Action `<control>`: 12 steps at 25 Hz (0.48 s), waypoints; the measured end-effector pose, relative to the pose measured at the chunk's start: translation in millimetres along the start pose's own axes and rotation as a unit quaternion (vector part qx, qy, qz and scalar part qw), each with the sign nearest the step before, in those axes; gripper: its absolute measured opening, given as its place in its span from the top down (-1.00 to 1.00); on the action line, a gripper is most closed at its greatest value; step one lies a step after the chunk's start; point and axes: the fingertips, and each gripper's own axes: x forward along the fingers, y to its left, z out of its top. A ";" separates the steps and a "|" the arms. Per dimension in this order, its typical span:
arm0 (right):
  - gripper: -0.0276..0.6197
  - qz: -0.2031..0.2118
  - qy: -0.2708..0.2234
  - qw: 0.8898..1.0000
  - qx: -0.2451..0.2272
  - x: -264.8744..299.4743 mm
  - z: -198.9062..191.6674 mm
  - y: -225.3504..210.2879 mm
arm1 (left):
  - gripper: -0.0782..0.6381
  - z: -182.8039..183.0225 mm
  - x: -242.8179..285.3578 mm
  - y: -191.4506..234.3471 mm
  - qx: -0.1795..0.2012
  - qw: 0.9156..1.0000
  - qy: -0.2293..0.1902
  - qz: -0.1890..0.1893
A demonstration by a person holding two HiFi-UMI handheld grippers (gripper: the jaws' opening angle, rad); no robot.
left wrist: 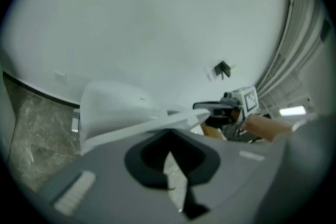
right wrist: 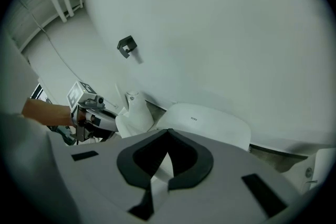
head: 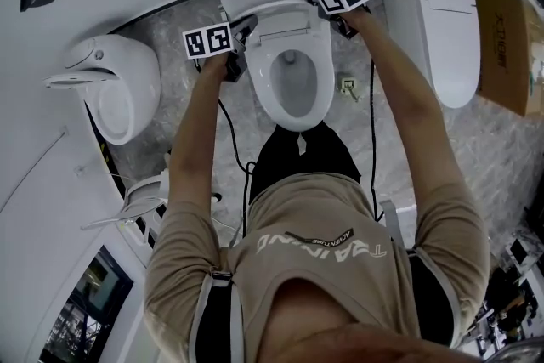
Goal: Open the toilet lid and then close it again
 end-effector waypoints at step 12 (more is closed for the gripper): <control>0.87 0.001 0.000 1.000 -0.005 -26.1 -52.2 44.8 | 0.77 -59.9 -24.3 -18.9 -0.003 1.000 0.021 -0.008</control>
